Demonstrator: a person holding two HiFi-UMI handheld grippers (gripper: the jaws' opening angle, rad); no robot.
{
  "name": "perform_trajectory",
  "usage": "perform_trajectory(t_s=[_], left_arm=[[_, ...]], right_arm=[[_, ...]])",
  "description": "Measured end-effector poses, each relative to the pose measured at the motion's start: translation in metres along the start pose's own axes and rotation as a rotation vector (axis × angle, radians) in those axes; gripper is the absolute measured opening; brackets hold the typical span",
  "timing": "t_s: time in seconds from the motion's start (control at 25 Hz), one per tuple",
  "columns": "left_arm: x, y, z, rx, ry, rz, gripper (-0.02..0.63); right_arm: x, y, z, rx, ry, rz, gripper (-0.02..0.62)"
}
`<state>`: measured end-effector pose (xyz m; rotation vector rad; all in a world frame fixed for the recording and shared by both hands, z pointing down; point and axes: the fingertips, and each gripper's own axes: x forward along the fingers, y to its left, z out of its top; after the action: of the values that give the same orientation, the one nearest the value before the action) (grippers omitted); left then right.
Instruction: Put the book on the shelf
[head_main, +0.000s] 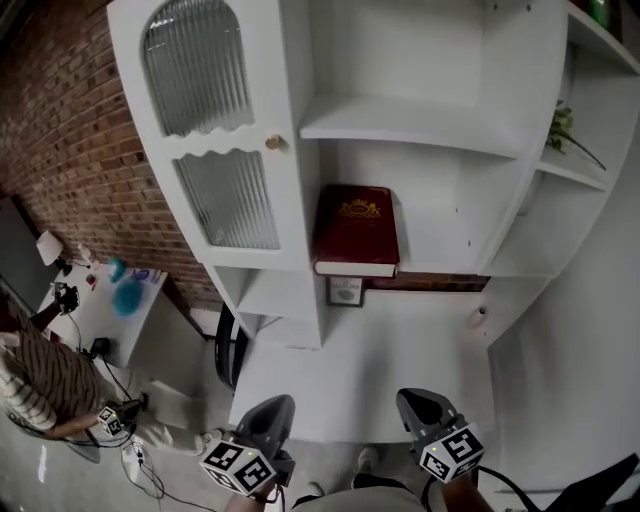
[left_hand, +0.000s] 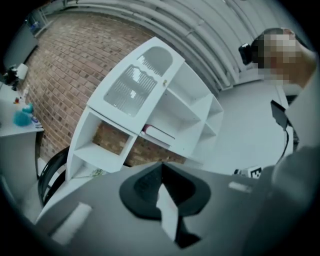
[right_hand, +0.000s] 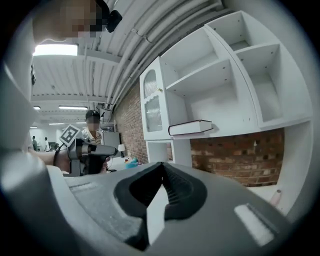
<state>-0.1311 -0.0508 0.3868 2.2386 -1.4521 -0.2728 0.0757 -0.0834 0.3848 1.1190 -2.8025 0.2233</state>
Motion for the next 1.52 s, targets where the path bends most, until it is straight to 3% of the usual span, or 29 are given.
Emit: perform_trajectory(t_s=[0.2,0.52,0.72,1.52], left_arm=[[-0.048,0.002,-0.026,-0.011,0.057,-0.018,0.006],[-0.105,-0.006,-0.042,0.119,0.090,-0.046,0.006],[-0.124,-0.015,-0.059,0.135,0.141,-0.069,0.006],[-0.097,-0.070,-0.070,0.161,0.105,-0.048,0.006]], right_arm=[[-0.021,0.051,-0.017,-0.014,0.025,-0.036,0.002],[-0.061,0.111,-0.038,-0.002,0.024,-0.097,0.002],[-0.081,0.137,-0.045,0.011,0.016,-0.119,0.002],[-0.122,0.096,-0.028,-0.018,-0.026,-0.091,0.002]])
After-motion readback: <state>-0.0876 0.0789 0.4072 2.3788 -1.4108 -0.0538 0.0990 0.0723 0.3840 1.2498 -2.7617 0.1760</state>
